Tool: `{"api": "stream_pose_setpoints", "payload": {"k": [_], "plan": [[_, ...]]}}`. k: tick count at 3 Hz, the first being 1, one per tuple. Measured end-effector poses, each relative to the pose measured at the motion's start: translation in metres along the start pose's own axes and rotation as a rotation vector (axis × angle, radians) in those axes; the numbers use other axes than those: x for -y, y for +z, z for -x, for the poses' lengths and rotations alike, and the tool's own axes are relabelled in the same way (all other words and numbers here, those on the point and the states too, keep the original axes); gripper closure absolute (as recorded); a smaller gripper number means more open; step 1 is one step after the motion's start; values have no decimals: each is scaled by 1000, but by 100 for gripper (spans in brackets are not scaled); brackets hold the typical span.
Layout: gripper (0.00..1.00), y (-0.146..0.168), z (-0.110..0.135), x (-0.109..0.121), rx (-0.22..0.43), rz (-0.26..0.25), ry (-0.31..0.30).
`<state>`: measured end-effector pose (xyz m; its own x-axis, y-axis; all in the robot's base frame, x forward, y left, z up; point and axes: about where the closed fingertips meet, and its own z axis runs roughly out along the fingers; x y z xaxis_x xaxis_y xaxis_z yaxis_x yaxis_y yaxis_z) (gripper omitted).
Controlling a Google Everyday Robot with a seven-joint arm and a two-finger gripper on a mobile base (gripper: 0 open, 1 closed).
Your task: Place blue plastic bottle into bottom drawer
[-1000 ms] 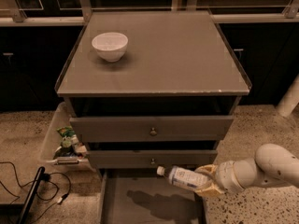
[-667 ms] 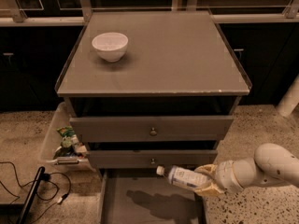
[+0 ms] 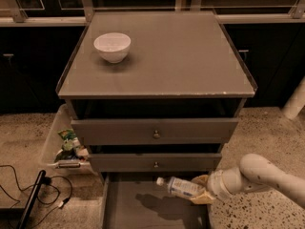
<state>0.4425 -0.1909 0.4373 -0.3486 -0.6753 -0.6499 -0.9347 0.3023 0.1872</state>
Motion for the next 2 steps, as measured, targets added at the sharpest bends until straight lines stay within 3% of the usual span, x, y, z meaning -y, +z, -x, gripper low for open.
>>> {"api": "stream_pose_setpoints", "payload": {"k": [2], "plan": [[100, 111, -68, 50, -29, 11, 32]]}}
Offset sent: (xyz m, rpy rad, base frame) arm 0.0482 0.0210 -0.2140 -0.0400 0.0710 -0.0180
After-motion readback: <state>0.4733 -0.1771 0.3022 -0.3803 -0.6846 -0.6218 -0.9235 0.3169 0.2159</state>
